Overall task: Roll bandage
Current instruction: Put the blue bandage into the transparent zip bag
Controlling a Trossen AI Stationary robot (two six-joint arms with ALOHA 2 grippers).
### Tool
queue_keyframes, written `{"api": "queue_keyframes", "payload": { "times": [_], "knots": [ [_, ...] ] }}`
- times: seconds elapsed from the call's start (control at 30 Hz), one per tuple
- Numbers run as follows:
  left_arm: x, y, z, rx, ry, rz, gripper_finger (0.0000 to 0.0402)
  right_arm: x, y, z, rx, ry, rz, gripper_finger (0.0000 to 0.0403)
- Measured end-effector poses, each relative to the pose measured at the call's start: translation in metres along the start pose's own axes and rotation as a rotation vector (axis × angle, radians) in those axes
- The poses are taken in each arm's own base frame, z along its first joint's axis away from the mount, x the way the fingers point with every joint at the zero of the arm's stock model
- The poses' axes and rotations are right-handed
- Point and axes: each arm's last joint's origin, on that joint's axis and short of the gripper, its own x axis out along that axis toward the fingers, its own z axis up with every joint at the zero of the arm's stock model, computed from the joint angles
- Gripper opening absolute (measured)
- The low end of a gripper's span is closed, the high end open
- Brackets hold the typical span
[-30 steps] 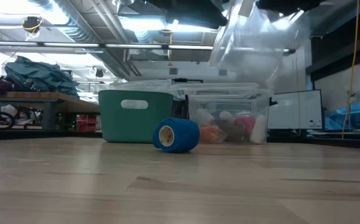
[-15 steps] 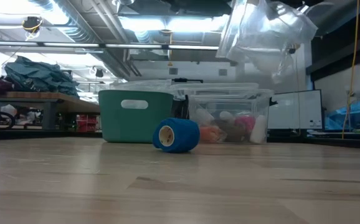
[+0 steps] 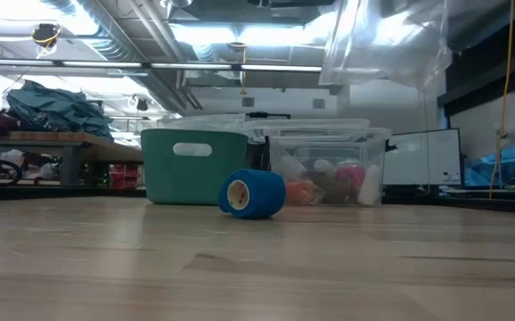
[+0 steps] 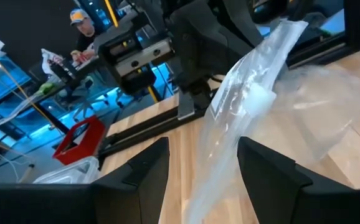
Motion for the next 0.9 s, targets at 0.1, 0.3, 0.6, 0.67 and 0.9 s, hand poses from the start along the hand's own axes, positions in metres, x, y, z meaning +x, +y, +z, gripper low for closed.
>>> {"api": "queue_keyframes", "payload": {
  "times": [0.1,0.3,0.6,0.67,0.9],
  "knots": [
    [0.000,0.000,0.001,-0.003,-0.007,0.008,0.0182,0.000,0.001,0.000,0.000,-0.003,0.020,0.0001],
    [0.000,0.000,0.000,-0.005,-0.002,0.009,0.0182,0.000,0.001,0.000,0.000,-0.003,0.030,0.0001],
    [0.000,-0.001,0.001,0.016,-0.029,-0.041,0.0182,0.000,0.000,0.006,-0.067,-0.070,0.035,0.0001],
    [0.000,-0.001,0.002,0.015,-0.032,-0.042,0.0182,0.000,0.000,0.008,-0.082,-0.091,0.030,0.0001],
    [0.000,0.000,0.005,-0.001,-0.060,-0.028,0.0182,-0.001,0.000,0.012,-0.101,-0.125,0.023,0.0001]
  ]
}}
